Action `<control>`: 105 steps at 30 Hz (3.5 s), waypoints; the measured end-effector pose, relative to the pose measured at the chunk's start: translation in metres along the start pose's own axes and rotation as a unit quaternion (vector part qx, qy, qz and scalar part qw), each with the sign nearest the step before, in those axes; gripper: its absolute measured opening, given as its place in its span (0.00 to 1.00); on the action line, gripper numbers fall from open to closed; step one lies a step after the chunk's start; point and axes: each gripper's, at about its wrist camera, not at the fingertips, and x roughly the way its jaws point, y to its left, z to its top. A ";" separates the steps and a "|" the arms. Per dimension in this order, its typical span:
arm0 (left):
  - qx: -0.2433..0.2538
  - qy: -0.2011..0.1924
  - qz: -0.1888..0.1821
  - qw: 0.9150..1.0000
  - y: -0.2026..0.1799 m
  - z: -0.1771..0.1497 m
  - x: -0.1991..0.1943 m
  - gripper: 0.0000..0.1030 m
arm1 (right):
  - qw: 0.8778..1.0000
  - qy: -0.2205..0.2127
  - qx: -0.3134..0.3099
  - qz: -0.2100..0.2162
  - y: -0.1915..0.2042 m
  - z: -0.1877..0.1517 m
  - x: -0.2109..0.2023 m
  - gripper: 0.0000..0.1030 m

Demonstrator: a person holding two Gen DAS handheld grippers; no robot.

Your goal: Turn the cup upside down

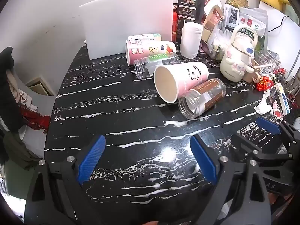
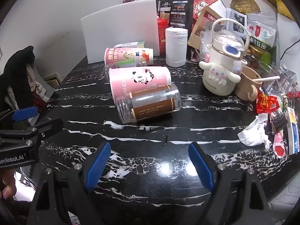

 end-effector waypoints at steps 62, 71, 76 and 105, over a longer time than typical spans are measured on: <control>-0.007 0.004 -0.001 1.000 0.014 -0.010 -0.006 0.89 | 1.000 0.004 -0.005 -0.005 0.004 0.001 -0.004 0.83; -0.007 0.009 0.002 1.000 0.012 -0.008 -0.002 0.89 | 1.000 0.006 -0.007 -0.006 0.004 0.002 -0.002 0.83; -0.009 0.015 0.002 1.000 0.011 -0.005 0.002 0.89 | 1.000 0.005 -0.018 -0.005 0.003 0.006 0.000 0.83; 0.084 0.021 -0.029 0.996 -0.014 0.097 0.027 0.89 | 0.997 0.026 -0.069 0.018 -0.009 0.049 0.031 0.83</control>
